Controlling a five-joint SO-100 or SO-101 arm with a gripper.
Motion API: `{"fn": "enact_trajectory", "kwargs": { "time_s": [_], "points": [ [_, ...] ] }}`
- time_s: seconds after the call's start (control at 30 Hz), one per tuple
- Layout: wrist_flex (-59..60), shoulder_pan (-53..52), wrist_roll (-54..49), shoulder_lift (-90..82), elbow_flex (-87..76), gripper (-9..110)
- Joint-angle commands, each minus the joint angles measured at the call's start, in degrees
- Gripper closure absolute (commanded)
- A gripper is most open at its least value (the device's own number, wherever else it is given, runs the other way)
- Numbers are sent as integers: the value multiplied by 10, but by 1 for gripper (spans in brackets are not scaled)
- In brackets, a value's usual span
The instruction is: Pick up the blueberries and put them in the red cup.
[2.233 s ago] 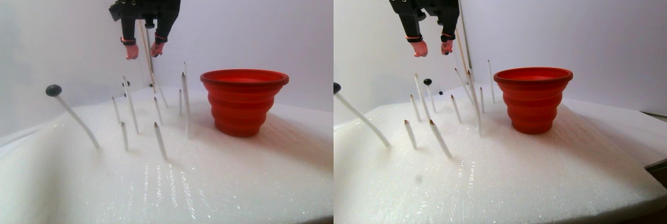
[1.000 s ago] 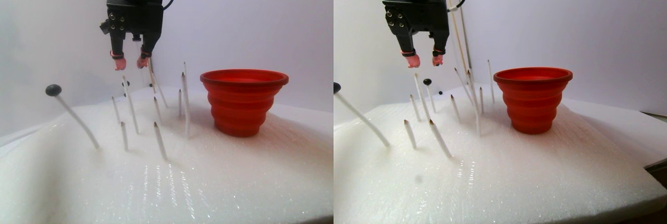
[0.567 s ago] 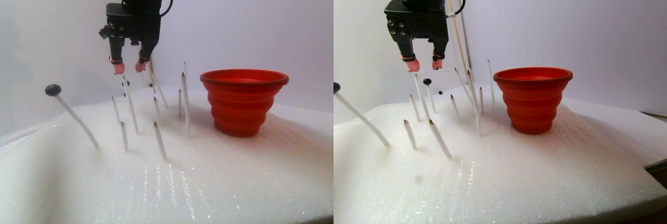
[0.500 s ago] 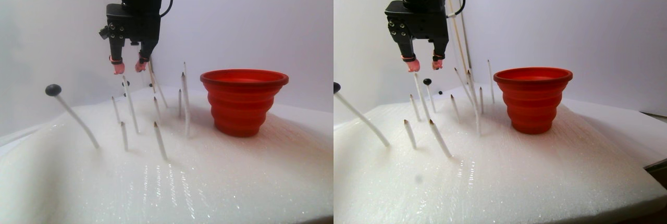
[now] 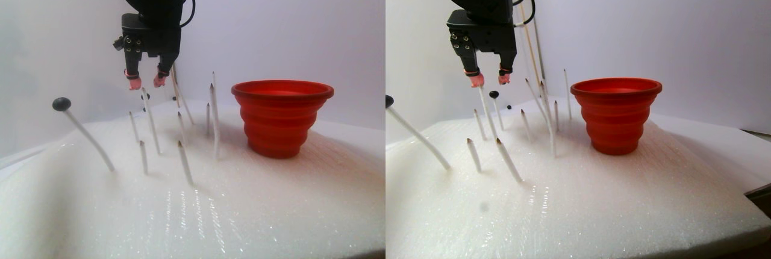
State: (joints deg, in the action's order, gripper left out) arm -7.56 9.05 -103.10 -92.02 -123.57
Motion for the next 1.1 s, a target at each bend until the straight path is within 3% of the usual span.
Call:
{"fn": "enact_trajectory", "kwargs": {
  "time_s": [0.0, 1.07],
  "points": [
    [-16, 19, -1, -6, 53, 82],
    [-53, 36, 1, 92, 136, 82]
  ]
}}
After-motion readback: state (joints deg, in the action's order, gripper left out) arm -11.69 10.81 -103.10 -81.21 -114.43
